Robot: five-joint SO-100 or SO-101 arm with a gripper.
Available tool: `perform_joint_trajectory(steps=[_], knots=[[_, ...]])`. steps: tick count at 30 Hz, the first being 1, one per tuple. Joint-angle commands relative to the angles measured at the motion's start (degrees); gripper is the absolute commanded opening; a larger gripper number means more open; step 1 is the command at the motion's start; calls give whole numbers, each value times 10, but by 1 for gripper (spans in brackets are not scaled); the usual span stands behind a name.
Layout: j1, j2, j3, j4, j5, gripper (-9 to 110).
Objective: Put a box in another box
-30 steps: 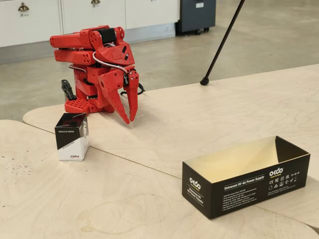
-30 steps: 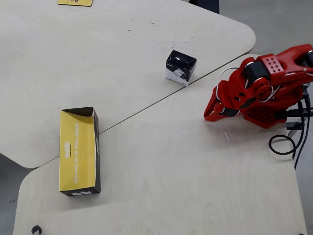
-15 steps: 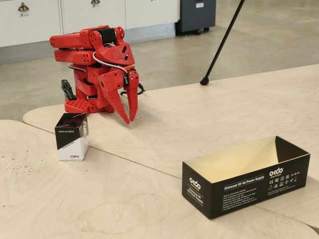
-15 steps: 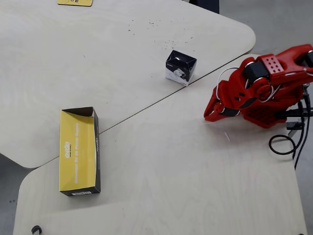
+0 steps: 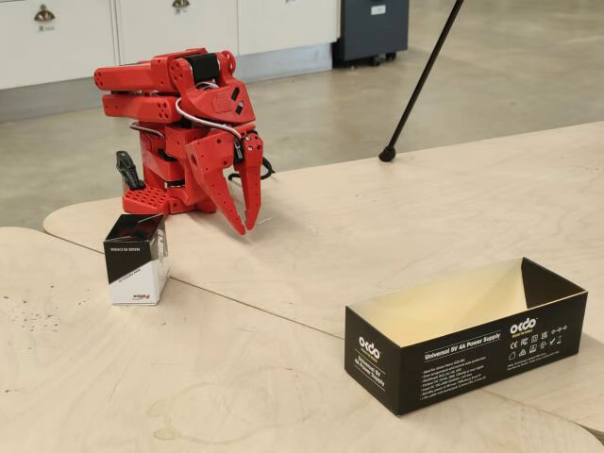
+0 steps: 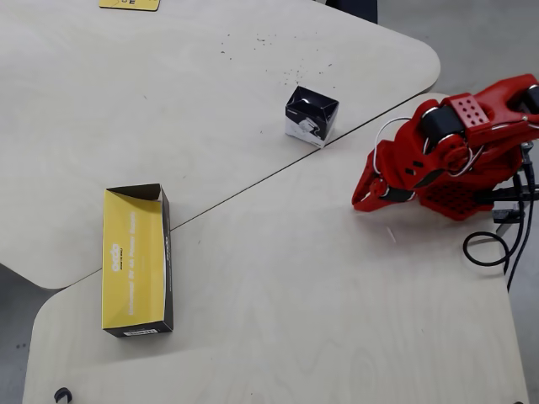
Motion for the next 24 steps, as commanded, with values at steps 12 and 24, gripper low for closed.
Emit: perform_joint_trajectory(steps=[12, 24], knots=[[-11, -16, -52, -114, 112, 19], [58, -396, -419, -212, 333, 25]])
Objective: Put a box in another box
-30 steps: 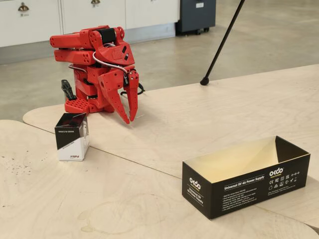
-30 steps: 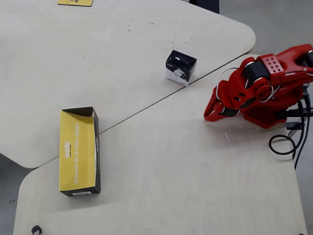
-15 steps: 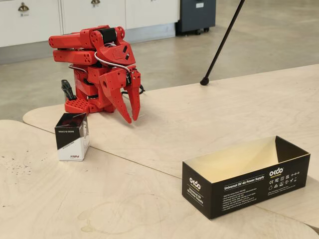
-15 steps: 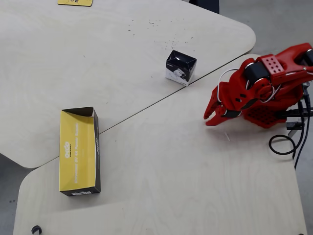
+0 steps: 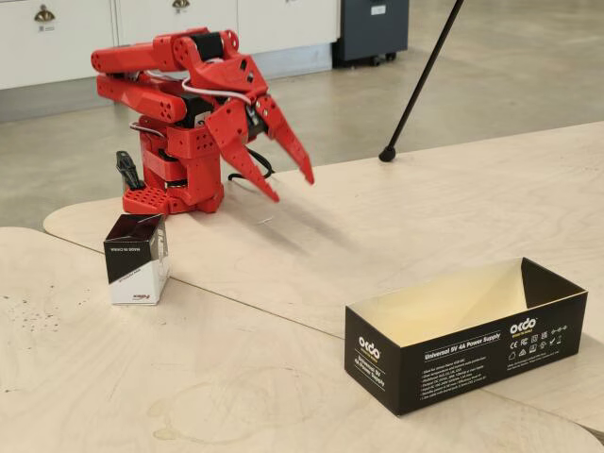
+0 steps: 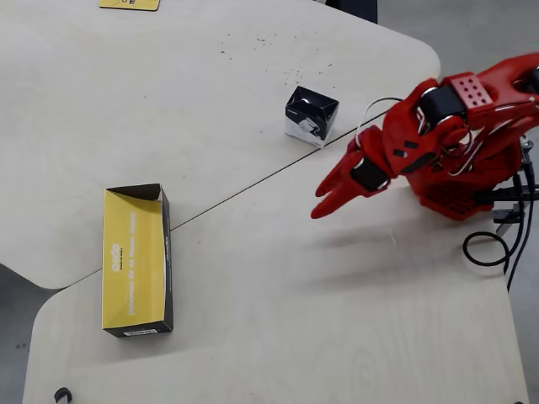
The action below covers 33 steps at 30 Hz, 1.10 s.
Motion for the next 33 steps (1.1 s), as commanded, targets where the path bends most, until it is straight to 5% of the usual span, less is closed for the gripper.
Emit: perform_joint_trajectory(steps=[1, 8, 15, 33], knots=[[59, -187, -229, 12, 99, 26], [175, -405, -499, 146, 206, 33], [300, -518, -606, 242, 194, 36], [490, -501, -414, 113, -359, 40]])
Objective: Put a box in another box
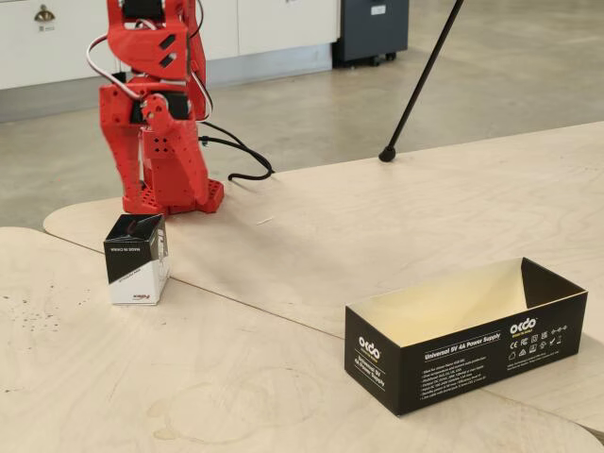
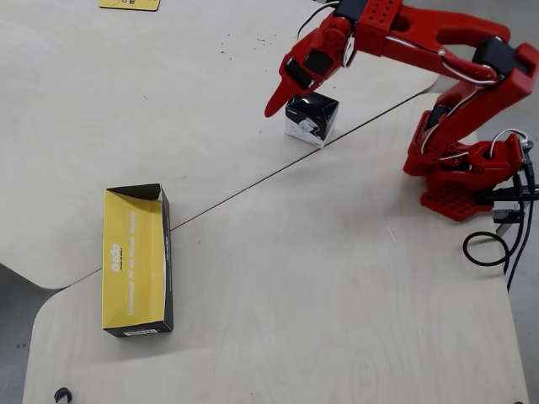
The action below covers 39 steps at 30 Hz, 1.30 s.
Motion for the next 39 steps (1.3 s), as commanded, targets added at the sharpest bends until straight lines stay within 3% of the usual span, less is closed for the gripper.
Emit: perform_joint_trajectory(steps=[1, 11, 19, 32, 39], knots=[[37, 19, 4, -27, -91, 40], [77, 29, 78, -70, -207, 40], [65, 47, 147, -91, -214, 40], [54, -4, 217, -229, -241, 39], [55, -10, 202, -227, -243, 19]])
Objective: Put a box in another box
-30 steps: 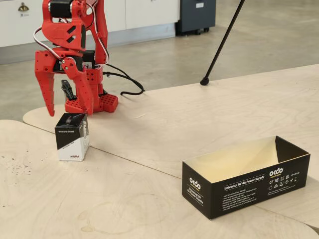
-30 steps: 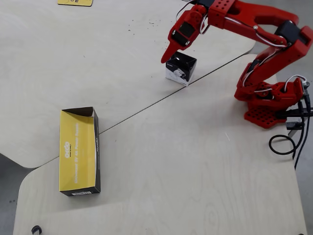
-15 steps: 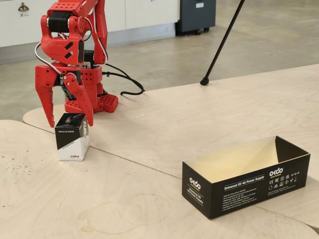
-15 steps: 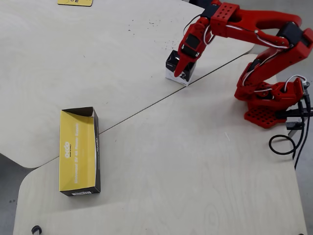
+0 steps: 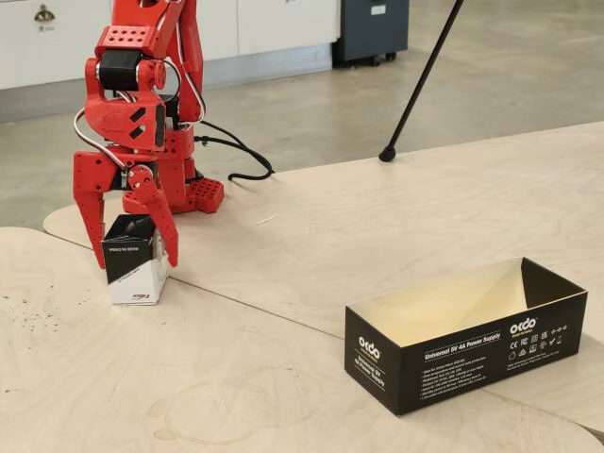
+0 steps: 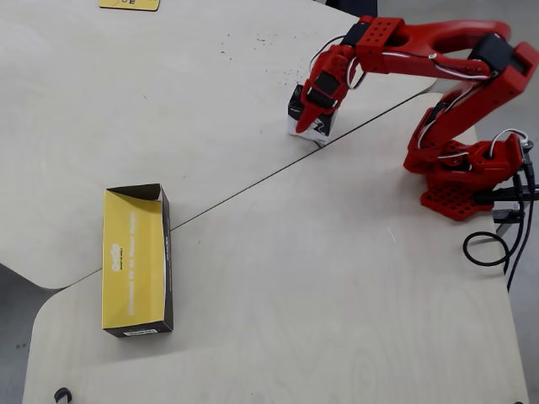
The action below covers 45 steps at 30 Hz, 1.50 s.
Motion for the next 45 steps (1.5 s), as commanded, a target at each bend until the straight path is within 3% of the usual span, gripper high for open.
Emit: perform_joint_trajectory(steps=[1, 6, 13, 23, 29, 45], knots=[[-1, 11, -24, 4, 1, 17], [-11, 25, -84, 73, 46, 12], [-70, 33, -265, 206, 202, 10], [-272, 23, -455, 277, 461, 10], [-379, -32, -532, 258, 630, 10], [-487, -258, -743, 125, 851, 10]])
